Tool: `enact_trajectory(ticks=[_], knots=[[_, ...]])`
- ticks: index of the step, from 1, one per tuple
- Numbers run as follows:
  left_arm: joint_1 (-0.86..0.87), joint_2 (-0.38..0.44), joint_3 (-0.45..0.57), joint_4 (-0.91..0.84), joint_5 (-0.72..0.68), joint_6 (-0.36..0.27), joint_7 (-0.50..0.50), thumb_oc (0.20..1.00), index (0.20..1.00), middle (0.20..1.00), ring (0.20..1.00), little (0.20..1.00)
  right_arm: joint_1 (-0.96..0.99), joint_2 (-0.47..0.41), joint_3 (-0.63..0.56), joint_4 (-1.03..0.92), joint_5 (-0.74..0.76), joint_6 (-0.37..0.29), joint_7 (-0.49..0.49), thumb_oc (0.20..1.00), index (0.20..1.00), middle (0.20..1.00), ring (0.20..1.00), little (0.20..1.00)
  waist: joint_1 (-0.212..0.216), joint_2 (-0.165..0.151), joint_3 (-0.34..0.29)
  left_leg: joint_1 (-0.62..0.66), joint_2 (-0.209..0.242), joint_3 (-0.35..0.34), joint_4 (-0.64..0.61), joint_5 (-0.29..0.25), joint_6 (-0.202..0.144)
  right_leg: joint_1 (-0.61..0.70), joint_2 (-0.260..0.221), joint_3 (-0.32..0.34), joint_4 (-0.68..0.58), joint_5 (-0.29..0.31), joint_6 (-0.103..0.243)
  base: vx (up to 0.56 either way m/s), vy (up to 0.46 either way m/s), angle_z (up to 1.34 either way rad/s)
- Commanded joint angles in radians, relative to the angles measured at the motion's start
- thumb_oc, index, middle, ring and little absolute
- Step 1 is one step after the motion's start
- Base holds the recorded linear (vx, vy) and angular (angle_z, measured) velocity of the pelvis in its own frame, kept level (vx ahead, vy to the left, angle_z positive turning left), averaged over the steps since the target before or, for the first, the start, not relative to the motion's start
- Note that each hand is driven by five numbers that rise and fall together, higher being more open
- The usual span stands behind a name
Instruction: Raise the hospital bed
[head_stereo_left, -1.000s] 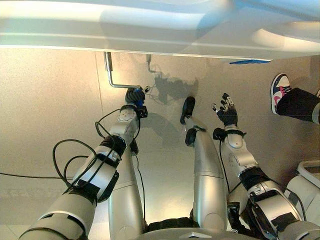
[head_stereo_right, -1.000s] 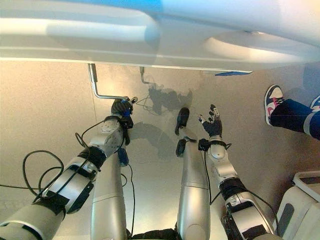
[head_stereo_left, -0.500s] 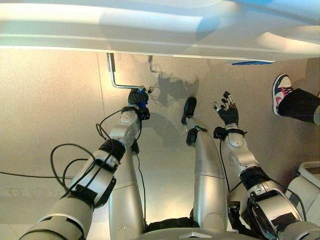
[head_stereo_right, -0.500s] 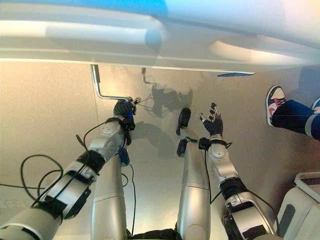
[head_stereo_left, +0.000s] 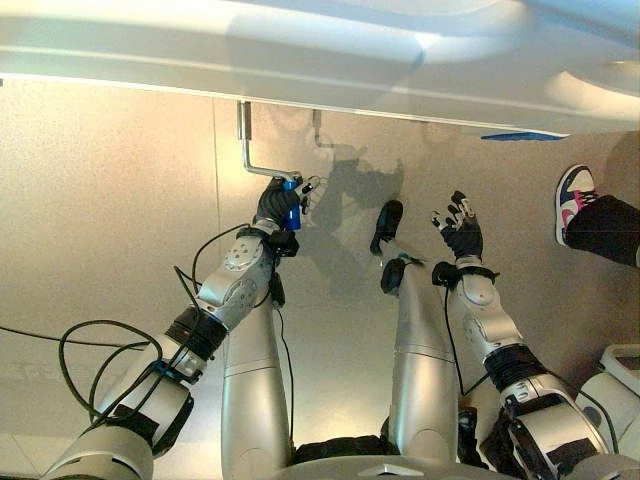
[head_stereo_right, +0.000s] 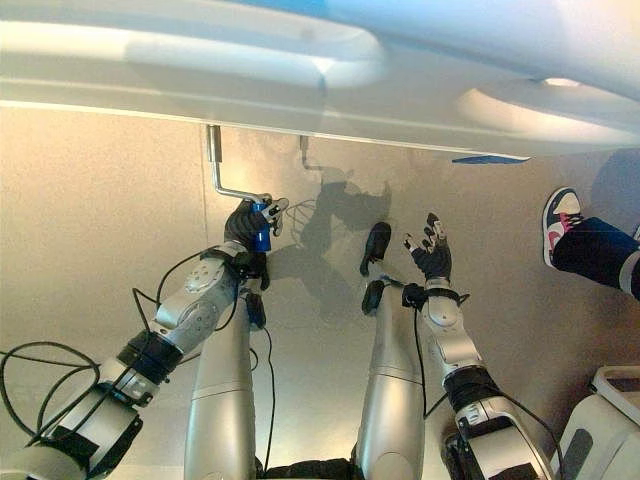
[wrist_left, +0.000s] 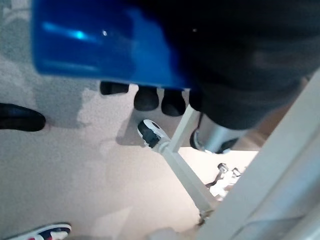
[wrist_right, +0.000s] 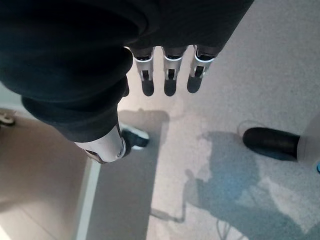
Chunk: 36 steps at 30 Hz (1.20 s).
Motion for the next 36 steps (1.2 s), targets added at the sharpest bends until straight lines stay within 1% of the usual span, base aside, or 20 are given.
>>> enact_trajectory(ticks=[1,4,5,9,10,11,12,15,18,21,23,24,26,27,28,30,32,34,35,36], knots=[[0.065,-0.048,0.047,-0.255,-0.090,-0.091,-0.049,0.200,0.200,0.200,0.200,0.200,0.117,-0.087,-0.058,-0.067,-0.035,-0.015,0.018,1.000,1.000,1.000,1.000,1.000,0.020,0.076,-0.024,0.026,0.009,-0.012,-0.076,0.037,0.037,0.040,-0.018,0.020,-0.006,0.000,0.075,0.00,0.000,0.00],[0.102,-0.019,0.087,-0.309,-0.114,-0.108,-0.053,0.200,0.200,0.200,0.200,0.200,0.130,-0.090,-0.066,-0.062,-0.040,-0.015,0.023,1.000,1.000,1.000,1.000,1.000,0.026,0.082,-0.024,0.032,0.007,-0.013,-0.082,0.038,0.037,0.045,-0.021,0.018,-0.009,0.001,0.076,0.00,0.007,0.03],[0.142,0.008,0.137,-0.355,-0.127,-0.120,-0.060,0.200,0.200,0.200,0.200,0.200,0.145,-0.091,-0.073,-0.055,-0.045,-0.015,0.029,1.000,1.000,1.000,1.000,1.000,0.032,0.087,-0.024,0.037,0.003,-0.013,-0.083,0.038,0.037,0.054,-0.021,0.017,-0.012,0.001,0.075,0.00,0.000,0.00],[0.250,0.074,0.278,-0.411,-0.127,-0.170,-0.047,0.200,0.200,0.200,0.200,0.200,0.174,-0.100,-0.100,-0.047,-0.047,-0.020,0.044,1.000,1.000,1.000,1.000,1.000,0.047,0.102,-0.024,0.046,-0.002,-0.013,-0.091,0.038,0.039,0.066,-0.027,0.019,-0.018,0.003,0.076,0.00,0.017,0.01],[0.253,0.074,0.279,-0.413,-0.127,-0.170,-0.047,0.200,0.200,0.200,0.200,0.200,0.174,-0.100,-0.098,-0.047,-0.047,-0.020,0.044,1.000,1.000,1.000,1.000,1.000,0.046,0.101,-0.024,0.046,-0.002,-0.013,-0.091,0.038,0.039,0.067,-0.027,0.019,-0.019,0.003,0.076,0.02,0.034,0.01],[0.296,0.093,0.348,-0.420,-0.122,-0.190,-0.037,0.200,0.200,0.200,0.200,0.200,0.187,-0.107,-0.111,-0.046,-0.047,-0.022,0.050,1.000,1.000,1.000,1.000,1.000,0.053,0.108,-0.024,0.050,-0.004,-0.015,-0.094,0.038,0.041,0.071,-0.031,0.018,-0.022,0.005,0.078,0.00,0.000,0.00],[0.298,0.094,0.349,-0.421,-0.122,-0.189,-0.037,0.200,0.200,0.200,0.200,0.200,0.187,-0.107,-0.109,-0.046,-0.046,-0.022,0.050,1.000,1.000,1.000,1.000,1.000,0.052,0.107,-0.024,0.050,-0.004,-0.015,-0.094,0.038,0.041,0.071,-0.031,0.017,-0.022,0.005,0.078,0.02,0.031,0.01],[0.351,0.110,0.432,-0.422,-0.087,-0.215,-0.012,0.200,0.200,0.200,0.200,0.200,0.201,-0.115,-0.125,-0.044,-0.044,-0.024,0.055,1.000,1.000,1.000,1.000,1.000,0.061,0.117,-0.024,0.052,-0.010,-0.014,-0.095,0.037,0.044,0.074,-0.034,0.017,-0.026,0.008,0.081,0.01,0.025,0.01],[0.395,0.119,0.535,-0.422,-0.017,-0.249,0.040,0.200,0.200,0.200,0.200,0.200,0.212,-0.126,-0.139,-0.045,-0.043,-0.030,0.058,1.000,1.000,1.000,1.000,1.000,0.071,0.128,-0.024,0.057,-0.013,-0.013,-0.100,0.036,0.046,0.080,-0.038,0.019,-0.029,0.009,0.084,0.02,0.045,0.00],[0.434,0.099,0.613,-0.414,0.058,-0.272,0.105,0.200,0.200,0.200,0.200,0.200,0.226,-0.135,-0.151,-0.055,-0.047,-0.035,0.055,1.000,1.000,1.000,1.000,1.000,0.078,0.136,-0.024,0.062,-0.019,-0.011,-0.102,0.032,0.051,0.085,-0.040,0.019,-0.034,0.010,0.085,0.02,0.048,-0.01],[0.436,0.098,0.614,-0.417,0.060,-0.271,0.108,0.200,0.200,0.200,0.200,0.200,0.226,-0.135,-0.150,-0.055,-0.047,-0.035,0.055,1.000,1.000,1.000,1.000,1.000,0.077,0.136,-0.024,0.062,-0.019,-0.011,-0.101,0.032,0.051,0.085,-0.041,0.019,-0.034,0.010,0.086,0.01,0.016,0.00],[0.446,0.122,0.654,-0.394,0.136,-0.264,0.147,0.200,0.200,0.200,0.200,0.200,0.227,-0.143,-0.156,-0.049,-0.049,-0.037,0.053,1.000,1.000,1.000,1.000,1.000,0.080,0.141,-0.024,0.059,-0.021,-0.009,-0.097,0.030,0.051,0.085,-0.042,0.022,-0.035,0.012,0.087,0.02,0.049,-0.02],[0.446,0.144,0.671,-0.364,0.193,-0.250,0.176,0.200,0.200,0.200,0.200,0.200,0.226,-0.150,-0.158,-0.051,-0.048,-0.039,0.053,1.000,1.000,1.000,1.000,1.000,0.079,0.144,-0.024,0.057,-0.021,-0.008,-0.095,0.030,0.051,0.084,-0.042,0.025,-0.038,0.015,0.088,0.02,0.065,-0.03],[0.431,0.180,0.682,-0.336,0.247,-0.234,0.201,0.200,0.200,0.200,0.200,0.200,0.227,-0.160,-0.164,-0.058,-0.047,-0.041,0.054,1.000,1.000,1.000,1.000,1.000,0.078,0.146,-0.024,0.054,-0.021,-0.006,-0.094,0.029,0.052,0.084,-0.042,0.026,-0.041,0.017,0.089,0.01,0.046,-0.03],[0.429,0.181,0.681,-0.335,0.249,-0.234,0.202,0.200,0.200,0.200,0.200,0.200,0.226,-0.159,-0.164,-0.057,-0.046,-0.041,0.054,1.000,1.000,1.000,1.000,1.000,0.078,0.146,-0.024,0.054,-0.021,-0.006,-0.094,0.029,0.052,0.083,-0.042,0.026,-0.041,0.017,0.089,0.01,0.048,-0.03],[0.394,0.240,0.682,-0.261,0.306,-0.210,0.214,0.200,0.200,0.200,0.200,0.200,0.222,-0.175,-0.167,-0.056,-0.037,-0.045,0.056,1.000,1.000,1.000,1.000,1.000,0.072,0.149,-0.024,0.049,-0.022,-0.002,-0.089,0.027,0.055,0.080,-0.042,0.031,-0.042,0.022,0.090,0.01,0.061,0.00],[0.389,0.241,0.679,-0.257,0.306,-0.212,0.214,0.200,0.200,0.200,0.200,0.200,0.221,-0.174,-0.168,-0.056,-0.037,-0.045,0.056,1.000,1.000,1.000,1.000,1.000,0.074,0.149,-0.024,0.048,-0.022,-0.002,-0.089,0.026,0.055,0.079,-0.042,0.031,-0.042,0.022,0.091,0.01,0.045,0.01],[0.346,0.284,0.652,-0.159,0.359,-0.187,0.220,0.200,0.200,0.200,0.200,0.200,0.214,-0.185,-0.165,-0.055,-0.030,-0.045,0.057,1.000,1.000,1.000,1.000,1.000,0.064,0.151,-0.024,0.044,-0.021,0.009,-0.086,0.021,0.059,0.071,-0.041,0.040,-0.051,0.031,0.096,0.02,0.092,0.00],[0.343,0.284,0.650,-0.156,0.359,-0.188,0.220,0.200,0.200,0.200,0.200,0.200,0.214,-0.185,-0.166,-0.055,-0.030,-0.046,0.057,1.000,1.000,1.000,1.000,1.000,0.065,0.151,-0.024,0.044,-0.022,0.010,-0.086,0.021,0.059,0.071,-0.041,0.041,-0.051,0.032,0.096,0.02,0.088,-0.01],[0.320,0.314,0.650,-0.107,0.475,-0.151,0.255,0.200,0.200,0.200,0.200,0.200,0.212,-0.190,-0.163,-0.064,-0.033,-0.048,0.057,1.000,1.000,1.000,1.000,1.000,0.061,0.151,-0.024,0.040,-0.021,0.015,-0.083,0.018,0.061,0.070,-0.041,0.042,-0.056,0.037,0.098,0.01,0.041,0.00]])
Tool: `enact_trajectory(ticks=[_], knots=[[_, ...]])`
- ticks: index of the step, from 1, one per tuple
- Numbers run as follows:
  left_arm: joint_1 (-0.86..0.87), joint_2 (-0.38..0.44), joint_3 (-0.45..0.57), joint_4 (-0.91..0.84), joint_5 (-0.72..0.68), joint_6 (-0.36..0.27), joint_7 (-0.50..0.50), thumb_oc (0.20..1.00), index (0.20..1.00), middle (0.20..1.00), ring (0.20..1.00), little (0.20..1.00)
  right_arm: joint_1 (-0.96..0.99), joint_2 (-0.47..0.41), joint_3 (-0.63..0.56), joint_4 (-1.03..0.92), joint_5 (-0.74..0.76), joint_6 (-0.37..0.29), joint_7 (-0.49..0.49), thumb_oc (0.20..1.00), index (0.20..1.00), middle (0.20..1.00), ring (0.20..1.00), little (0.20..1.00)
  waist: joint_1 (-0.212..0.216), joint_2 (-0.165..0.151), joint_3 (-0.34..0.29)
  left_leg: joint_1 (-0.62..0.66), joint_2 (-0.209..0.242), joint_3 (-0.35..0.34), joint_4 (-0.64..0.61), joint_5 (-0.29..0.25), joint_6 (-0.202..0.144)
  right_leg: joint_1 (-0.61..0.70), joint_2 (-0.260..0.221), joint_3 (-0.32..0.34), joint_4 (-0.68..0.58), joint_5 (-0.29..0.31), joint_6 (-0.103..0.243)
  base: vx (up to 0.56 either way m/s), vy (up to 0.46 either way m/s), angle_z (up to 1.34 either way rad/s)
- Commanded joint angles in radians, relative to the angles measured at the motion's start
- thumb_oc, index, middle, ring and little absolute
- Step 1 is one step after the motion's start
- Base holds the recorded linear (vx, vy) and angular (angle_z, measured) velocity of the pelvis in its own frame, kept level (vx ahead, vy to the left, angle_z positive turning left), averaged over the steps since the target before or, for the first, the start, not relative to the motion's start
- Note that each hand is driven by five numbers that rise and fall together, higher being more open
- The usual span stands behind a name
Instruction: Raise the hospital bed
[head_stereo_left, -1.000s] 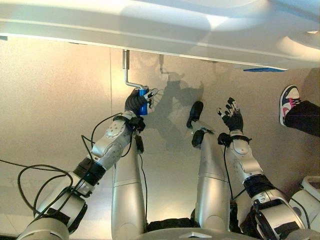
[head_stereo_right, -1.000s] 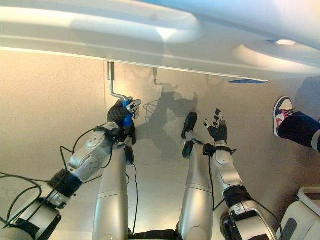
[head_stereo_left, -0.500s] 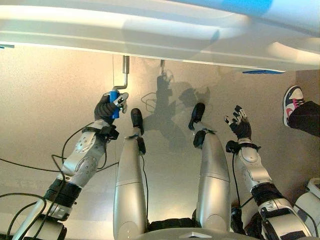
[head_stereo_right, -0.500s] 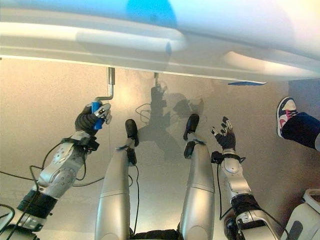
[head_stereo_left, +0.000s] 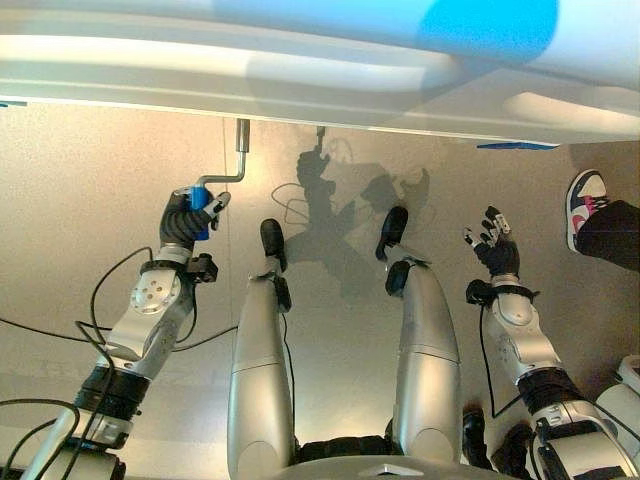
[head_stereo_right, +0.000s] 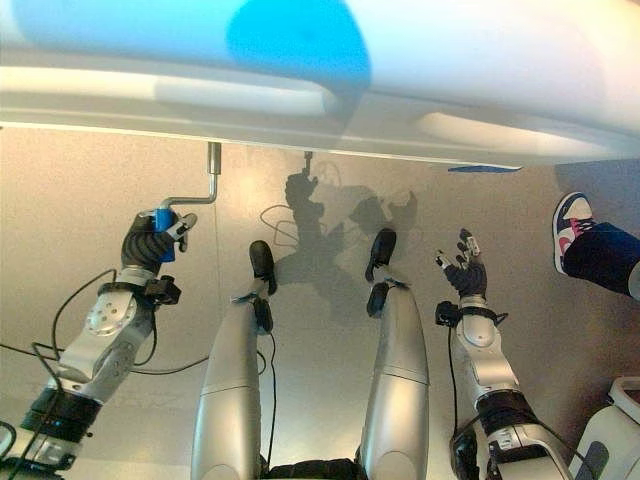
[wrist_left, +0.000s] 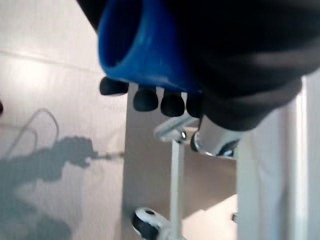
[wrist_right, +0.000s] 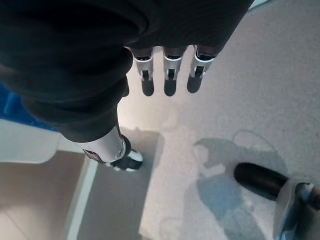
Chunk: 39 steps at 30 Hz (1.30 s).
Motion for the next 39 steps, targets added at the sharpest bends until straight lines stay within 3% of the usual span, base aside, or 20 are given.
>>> enact_trajectory(ticks=[1,3,8,17,39], knots=[[-0.003,0.120,0.285,0.009,0.118,-0.146,0.173,0.200,0.200,0.200,0.200,0.200,0.077,-0.081,-0.066,-0.021,-0.005,-0.047,-0.003,1.000,1.000,1.000,1.000,1.000,0.047,0.103,-0.030,-0.029,-0.029,0.018,-0.034,0.010,0.077,0.030,-0.043,0.054,-0.073,0.074,0.114,0.02,0.067,-0.01],[-0.024,0.132,0.290,0.058,0.242,-0.118,0.205,0.200,0.200,0.200,0.200,0.200,0.078,-0.089,-0.082,-0.025,-0.009,-0.053,-0.005,1.000,1.000,1.000,1.000,1.000,0.036,0.103,-0.030,-0.036,-0.029,0.023,-0.027,0.003,0.080,0.021,-0.041,0.061,-0.078,0.082,0.117,0.02,0.086,-0.03],[-0.065,0.106,0.278,0.184,0.387,-0.067,0.260,0.200,0.200,0.200,0.200,0.200,0.062,-0.104,-0.087,-0.026,-0.002,-0.064,-0.017,1.000,1.000,1.000,1.000,1.000,0.026,0.102,-0.030,-0.053,-0.024,0.037,-0.019,-0.004,0.084,0.012,-0.034,0.072,-0.110,0.104,0.123,0.01,0.067,-0.08],[-0.148,0.067,0.206,0.376,0.434,-0.001,0.266,0.200,0.200,0.200,0.200,0.200,0.048,-0.106,-0.070,-0.039,0.002,-0.068,-0.032,1.000,1.000,1.000,1.000,1.000,0.008,0.093,-0.030,-0.074,-0.019,0.048,0.000,-0.015,0.089,-0.008,-0.028,0.085,-0.120,0.120,0.126,0.02,0.045,-0.08],[-0.540,0.006,-0.089,0.899,0.523,0.118,0.240,0.200,0.200,0.200,0.200,0.200,-0.001,-0.090,0.023,-0.085,0.045,-0.099,-0.041,1.000,1.000,1.000,1.000,1.000,-0.054,-0.003,-0.030,-0.179,0.008,0.037,0.118,-0.053,0.088,-0.101,0.015,0.098,-0.059,0.093,0.118,0.01,0.000,-0.02]])
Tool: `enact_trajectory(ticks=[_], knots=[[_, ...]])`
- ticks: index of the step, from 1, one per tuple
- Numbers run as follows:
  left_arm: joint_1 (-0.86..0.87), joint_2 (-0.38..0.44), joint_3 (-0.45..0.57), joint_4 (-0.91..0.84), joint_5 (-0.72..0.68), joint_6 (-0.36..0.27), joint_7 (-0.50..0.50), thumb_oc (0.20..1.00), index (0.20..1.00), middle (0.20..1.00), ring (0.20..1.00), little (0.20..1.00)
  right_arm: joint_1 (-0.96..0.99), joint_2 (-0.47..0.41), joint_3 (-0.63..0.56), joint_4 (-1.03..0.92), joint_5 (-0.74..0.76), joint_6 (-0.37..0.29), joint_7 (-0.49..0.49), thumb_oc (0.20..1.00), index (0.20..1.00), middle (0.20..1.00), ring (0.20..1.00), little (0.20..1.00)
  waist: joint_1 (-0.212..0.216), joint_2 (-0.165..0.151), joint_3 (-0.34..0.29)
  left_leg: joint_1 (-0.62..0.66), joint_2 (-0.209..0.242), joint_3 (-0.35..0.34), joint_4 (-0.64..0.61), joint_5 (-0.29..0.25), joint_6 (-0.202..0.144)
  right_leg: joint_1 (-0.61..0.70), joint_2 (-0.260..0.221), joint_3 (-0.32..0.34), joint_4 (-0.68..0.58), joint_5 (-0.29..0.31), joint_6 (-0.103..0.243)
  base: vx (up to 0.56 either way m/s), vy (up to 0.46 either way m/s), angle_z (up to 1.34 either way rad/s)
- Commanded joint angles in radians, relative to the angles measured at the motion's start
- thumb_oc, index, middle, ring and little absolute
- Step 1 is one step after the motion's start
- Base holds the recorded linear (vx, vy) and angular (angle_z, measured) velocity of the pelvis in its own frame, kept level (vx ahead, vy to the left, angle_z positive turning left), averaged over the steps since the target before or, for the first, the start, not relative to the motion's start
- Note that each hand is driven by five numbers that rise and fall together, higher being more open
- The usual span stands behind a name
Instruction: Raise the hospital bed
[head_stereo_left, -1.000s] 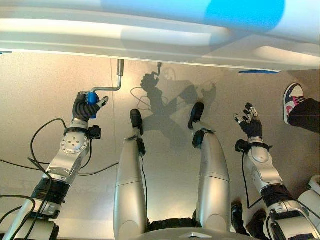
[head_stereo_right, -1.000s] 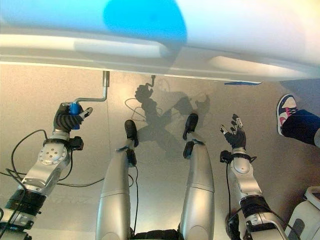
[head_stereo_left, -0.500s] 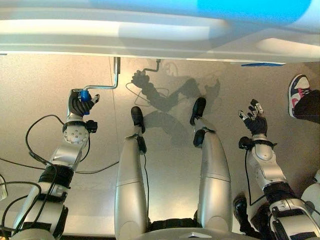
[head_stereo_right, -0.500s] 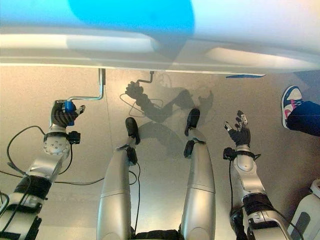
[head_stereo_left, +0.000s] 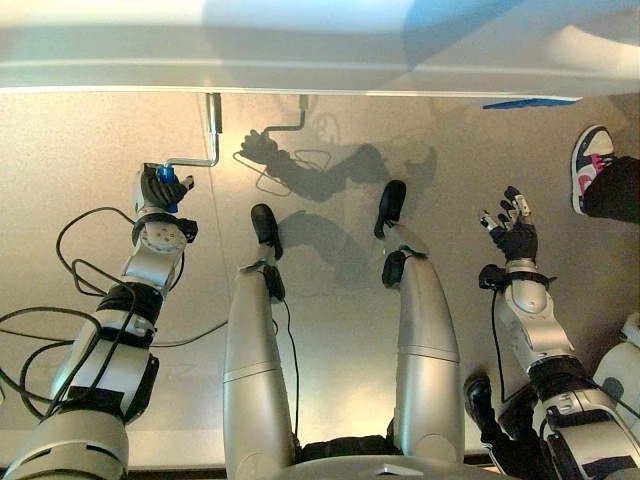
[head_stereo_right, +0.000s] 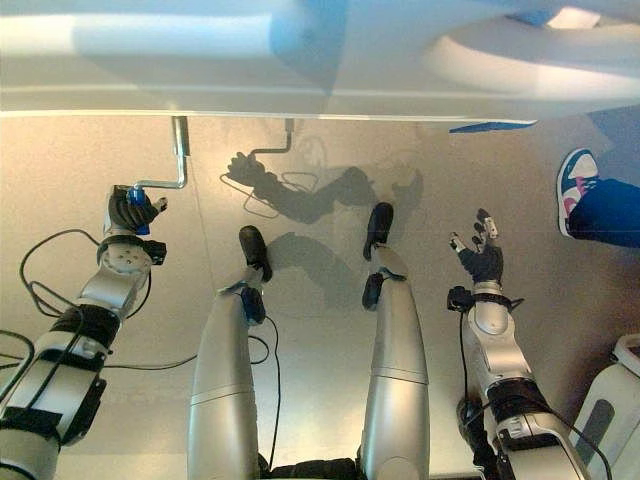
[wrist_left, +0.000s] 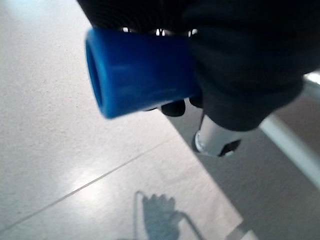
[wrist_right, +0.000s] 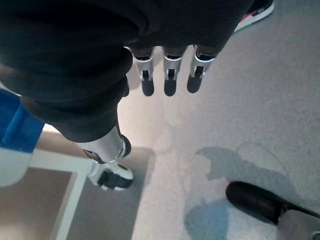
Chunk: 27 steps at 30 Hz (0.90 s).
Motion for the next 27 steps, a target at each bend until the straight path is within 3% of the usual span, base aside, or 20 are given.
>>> enact_trajectory(ticks=[1,12,27], knots=[[-0.005,0.075,0.041,0.084,0.018,0.015,0.043,0.200,0.200,0.200,0.200,0.200,0.059,-0.040,0.014,-0.081,0.031,-0.055,-0.014,1.000,1.000,1.000,1.000,1.000,-0.003,-0.016,-0.026,0.001,-0.030,0.015,0.004,-0.023,0.063,0.016,-0.039,0.066,0.024,0.008,0.105,0.00,0.000,0.00],[-0.169,0.005,-0.066,0.166,0.017,0.035,0.015,0.200,0.200,0.200,0.200,0.200,0.071,-0.026,0.023,-0.183,0.085,-0.074,-0.005,1.000,1.000,1.000,1.000,1.000,-0.036,-0.073,-0.026,-0.081,-0.011,-0.004,0.075,-0.032,0.052,-0.062,-0.008,0.055,0.098,-0.026,0.092,0.01,-0.059,-0.04],[-0.302,-0.175,-0.196,0.180,0.051,0.042,-0.016,0.200,0.200,0.200,0.200,0.200,0.042,-0.024,0.033,-0.229,0.111,-0.082,-0.006,1.000,1.000,1.000,1.000,1.000,-0.058,-0.082,-0.026,-0.115,0.004,-0.005,0.111,-0.036,0.057,-0.116,0.010,0.052,0.157,-0.044,0.088,0.00,-0.014,-0.01]])
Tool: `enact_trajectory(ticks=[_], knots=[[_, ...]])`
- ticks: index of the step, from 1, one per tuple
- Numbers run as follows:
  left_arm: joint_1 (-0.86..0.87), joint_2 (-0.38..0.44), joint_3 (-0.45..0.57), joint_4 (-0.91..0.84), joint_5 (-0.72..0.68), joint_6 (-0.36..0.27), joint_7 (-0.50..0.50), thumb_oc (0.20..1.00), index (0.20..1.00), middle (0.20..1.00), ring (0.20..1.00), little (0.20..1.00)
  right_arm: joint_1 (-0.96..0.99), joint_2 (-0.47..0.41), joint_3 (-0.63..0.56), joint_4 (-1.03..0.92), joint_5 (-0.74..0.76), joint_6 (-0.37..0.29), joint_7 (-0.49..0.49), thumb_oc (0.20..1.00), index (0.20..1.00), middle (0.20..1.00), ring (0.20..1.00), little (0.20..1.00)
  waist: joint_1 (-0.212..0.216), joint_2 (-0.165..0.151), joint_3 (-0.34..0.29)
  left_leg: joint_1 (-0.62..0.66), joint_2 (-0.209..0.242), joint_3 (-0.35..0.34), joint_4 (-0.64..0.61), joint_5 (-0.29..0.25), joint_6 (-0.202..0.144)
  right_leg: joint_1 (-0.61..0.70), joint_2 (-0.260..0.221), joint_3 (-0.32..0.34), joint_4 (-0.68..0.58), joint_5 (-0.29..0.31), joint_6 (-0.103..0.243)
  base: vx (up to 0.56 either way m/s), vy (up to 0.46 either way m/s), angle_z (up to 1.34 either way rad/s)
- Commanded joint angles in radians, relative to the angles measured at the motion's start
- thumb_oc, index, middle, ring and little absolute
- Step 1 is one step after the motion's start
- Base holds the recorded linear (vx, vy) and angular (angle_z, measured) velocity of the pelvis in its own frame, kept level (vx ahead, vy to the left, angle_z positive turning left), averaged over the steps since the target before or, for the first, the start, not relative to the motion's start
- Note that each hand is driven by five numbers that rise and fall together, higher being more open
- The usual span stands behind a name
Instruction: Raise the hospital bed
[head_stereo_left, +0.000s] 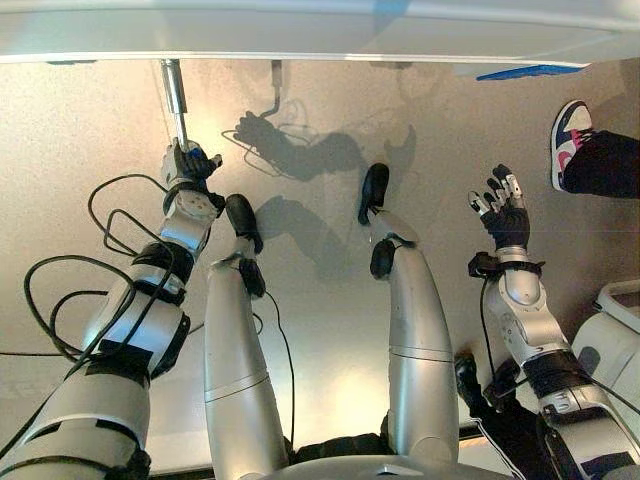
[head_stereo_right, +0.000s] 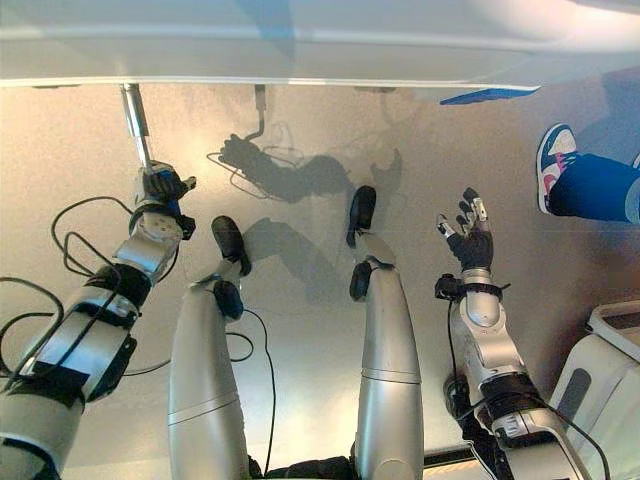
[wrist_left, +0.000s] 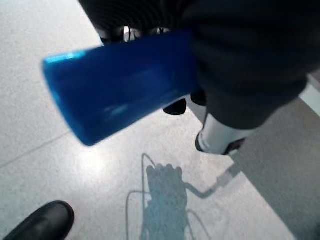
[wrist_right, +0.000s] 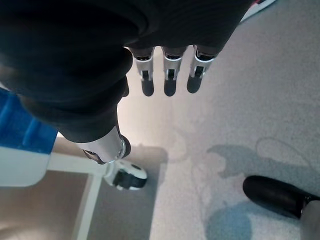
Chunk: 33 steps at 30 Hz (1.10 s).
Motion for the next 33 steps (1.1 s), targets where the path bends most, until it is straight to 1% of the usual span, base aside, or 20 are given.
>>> enact_trajectory(ticks=[1,4,5,6,7,9,11,12,13,15,19,20,26,27,28,29,30,31,32,33], knots=[[-0.080,-0.068,-0.054,0.032,0.046,-0.013,-0.028,0.200,0.200,0.200,0.200,0.200,0.046,-0.025,-0.002,-0.099,0.032,-0.052,-0.010,1.000,1.000,1.000,1.000,1.000,-0.019,-0.024,-0.022,0.020,-0.015,0.001,-0.009,0.004,0.043,-0.002,-0.003,0.040,0.098,-0.046,0.080,0.00,0.000,0.00],[-0.083,-0.133,-0.058,-0.005,0.001,-0.033,-0.033,0.200,0.200,0.200,0.200,0.200,0.041,-0.022,-0.009,-0.094,0.038,-0.052,-0.014,1.000,1.000,1.000,1.000,1.000,-0.022,-0.021,-0.022,0.022,-0.018,0.001,-0.017,0.006,0.044,-0.005,-0.004,0.039,0.097,-0.047,0.079,0.00,0.000,0.00],[-0.083,-0.134,-0.058,-0.005,0.000,-0.033,-0.032,0.200,0.200,0.200,0.200,0.200,0.041,-0.022,-0.009,-0.094,0.038,-0.052,-0.014,1.000,1.000,1.000,1.000,1.000,-0.022,-0.021,-0.022,0.022,-0.018,0.001,-0.018,0.006,0.044,-0.005,-0.004,0.039,0.097,-0.047,0.079,0.00,0.000,0.00],[-0.085,-0.173,-0.063,-0.028,-0.032,-0.046,-0.038,0.200,0.200,0.200,0.200,0.200,0.037,-0.019,-0.013,-0.090,0.041,-0.052,-0.020,1.000,1.000,1.000,1.000,1.000,-0.022,-0.019,-0.022,0.027,-0.019,0.004,-0.023,0.007,0.043,-0.004,-0.006,0.040,0.099,-0.050,0.078,0.00,0.000,0.00],[-0.086,-0.193,-0.072,-0.052,-0.047,-0.058,-0.048,0.200,0.200,0.200,0.200,0.200,0.032,-0.018,-0.013,-0.088,0.041,-0.051,-0.022,1.000,1.000,1.000,1.000,1.000,-0.023,-0.017,-0.022,0.031,-0.020,0.003,-0.027,0.008,0.043,-0.003,-0.005,0.040,0.098,-0.051,0.077,-0.01,-0.002,0.04],[-0.086,-0.220,-0.081,-0.094,-0.082,-0.075,-0.061,0.200,0.200,0.200,0.200,0.200,0.026,-0.015,-0.012,-0.086,0.040,-0.051,-0.026,1.000,1.000,1.000,1.000,1.000,-0.022,-0.015,-0.022,0.036,-0.023,0.003,-0.032,0.009,0.044,-0.001,-0.006,0.039,0.096,-0.051,0.076,-0.01,-0.004,0.04],[-0.081,-0.248,-0.089,-0.163,-0.145,-0.109,-0.077,0.200,0.200,0.200,0.200,0.200,0.019,-0.014,-0.018,-0.087,0.038,-0.051,-0.033,1.000,1.000,1.000,1.000,1.000,-0.021,-0.012,-0.022,0.038,-0.025,0.005,-0.038,0.011,0.044,0.000,-0.006,0.039,0.094,-0.050,0.075,-0.01,-0.003,0.04],[-0.080,-0.248,-0.090,-0.165,-0.146,-0.108,-0.077,0.200,0.200,0.200,0.200,0.200,0.020,-0.014,-0.018,-0.088,0.038,-0.050,-0.034,1.000,1.000,1.000,1.000,1.000,-0.020,-0.011,-0.022,0.038,-0.025,0.005,-0.039,0.011,0.044,0.000,-0.006,0.039,0.094,-0.050,0.075,-0.01,-0.002,0.04],[-0.064,-0.269,-0.100,-0.239,-0.219,-0.136,-0.086,0.200,0.200,0.200,0.200,0.200,0.014,-0.015,-0.025,-0.084,0.036,-0.048,-0.044,1.000,1.000,1.000,1.000,1.000,-0.019,-0.006,-0.022,0.041,-0.029,0.003,-0.045,0.014,0.044,0.003,-0.008,0.039,0.090,-0.047,0.075,-0.01,0.005,0.03],[-0.042,-0.288,-0.119,-0.324,-0.274,-0.164,-0.101,0.200,0.200,0.200,0.200,0.200,0.011,-0.013,-0.037,-0.079,0.039,-0.048,-0.054,1.000,1.000,1.000,1.000,1.000,-0.015,0.001,-0.022,0.047,-0.031,0.002,-0.056,0.017,0.044,0.007,-0.011,0.038,0.085,-0.048,0.075,-0.01,0.002,0.02],[0.009,-0.301,-0.141,-0.445,-0.376,-0.193,-0.129,0.200,0.200,0.200,0.200,0.200,-0.003,-0.011,-0.051,-0.076,0.041,-0.049,-0.069,1.000,1.000,1.000,1.000,1.000,-0.005,0.018,-0.022,0.056,-0.035,0.002,-0.073,0.024,0.042,0.014,-0.015,0.037,0.078,-0.049,0.074,0.00,0.000,0.00],[0.016,-0.300,-0.143,-0.451,-0.379,-0.189,-0.130,0.200,0.200,0.200,0.200,0.200,-0.005,-0.010,-0.052,-0.073,0.041,-0.049,-0.071,1.000,1.000,1.000,1.000,1.000,-0.004,0.019,-0.022,0.058,-0.035,0.001,-0.077,0.025,0.042,0.016,-0.016,0.036,0.078,-0.049,0.074,0.00,0.000,0.00],[0.065,-0.301,-0.159,-0.586,-0.488,-0.209,-0.164,0.200,0.200,0.200,0.200,0.200,-0.010,-0.011,-0.062,-0.077,0.023,-0.035,-0.082,1.000,1.000,1.000,1.000,1.000,0.008,0.032,-0.022,0.069,-0.038,0.001,-0.096,0.029,0.040,0.026,-0.023,0.032,0.066,-0.047,0.075,0.00,0.000,0.00],[0.073,-0.300,-0.164,-0.607,-0.499,-0.208,-0.170,0.200,0.200,0.200,0.200,0.200,-0.010,-0.011,-0.064,-0.072,0.020,-0.034,-0.084,1.000,1.000,1.000,1.000,1.000,0.011,0.034,-0.022,0.070,-0.039,0.001,-0.097,0.030,0.040,0.028,-0.024,0.031,0.067,-0.048,0.074,0.00,0.000,0.00],[0.091,-0.290,-0.170,-0.672,-0.534,-0.216,-0.189,0.200,0.200,0.200,0.200,0.200,-0.006,-0.009,-0.069,-0.071,0.017,-0.033,-0.086,1.000,1.000,1.000,1.000,1.000,0.015,0.039,-0.022,0.075,-0.040,0.000,-0.103,0.032,0.040,0.031,-0.025,0.032,0.067,-0.048,0.074,0.00,0.000,0.00],[0.092,-0.289,-0.170,-0.674,-0.535,-0.215,-0.189,0.200,0.200,0.200,0.200,0.200,-0.006,-0.008,-0.069,-0.071,0.017,-0.033,-0.086,1.000,1.000,1.000,1.000,1.000,0.015,0.039,-0.022,0.075,-0.041,0.000,-0.103,0.032,0.040,0.031,-0.025,0.032,0.067,-0.048,0.074,0.00,0.000,0.00],[0.117,-0.280,-0.171,-0.734,-0.589,-0.223,-0.203,0.200,0.200,0.200,0.200,0.200,-0.001,-0.010,-0.073,-0.085,0.005,-0.028,-0.090,1.000,1.000,1.000,1.000,1.000,0.019,0.044,-0.022,0.079,-0.041,0.002,-0.111,0.035,0.039,0.034,-0.028,0.031,0.061,-0.046,0.074,0.00,0.000,0.00],[0.119,-0.278,-0.171,-0.737,-0.590,-0.222,-0.203,0.200,0.200,0.200,0.200,0.200,0.000,-0.009,-0.073,-0.087,0.004,-0.027,-0.091,1.000,1.000,1.000,1.000,1.000,0.018,0.044,-0.022,0.080,-0.041,0.002,-0.112,0.035,0.039,0.035,-0.028,0.031,0.061,-0.046,0.074,0.00,-0.003,0.03],[0.138,-0.267,-0.171,-0.791,-0.633,-0.226,-0.217,0.200,0.200,0.200,0.200,0.200,0.001,-0.008,-0.081,-0.083,0.000,-0.024,-0.091,1.000,1.000,1.000,1.000,1.000,0.024,0.049,-0.022,0.085,-0.044,0.003,-0.118,0.036,0.038,0.040,-0.032,0.029,0.057,-0.045,0.074,0.00,0.000,0.00],[0.139,-0.266,-0.170,-0.793,-0.634,-0.225,-0.217,0.200,0.200,0.200,0.200,0.200,0.001,-0.007,-0.080,-0.083,0.000,-0.024,-0.091,1.000,1.000,1.000,1.000,1.000,0.024,0.048,-0.022,0.086,-0.044,0.003,-0.119,0.037,0.038,0.041,-0.032,0.028,0.057,-0.045,0.074,0.00,0.000,0.00]])
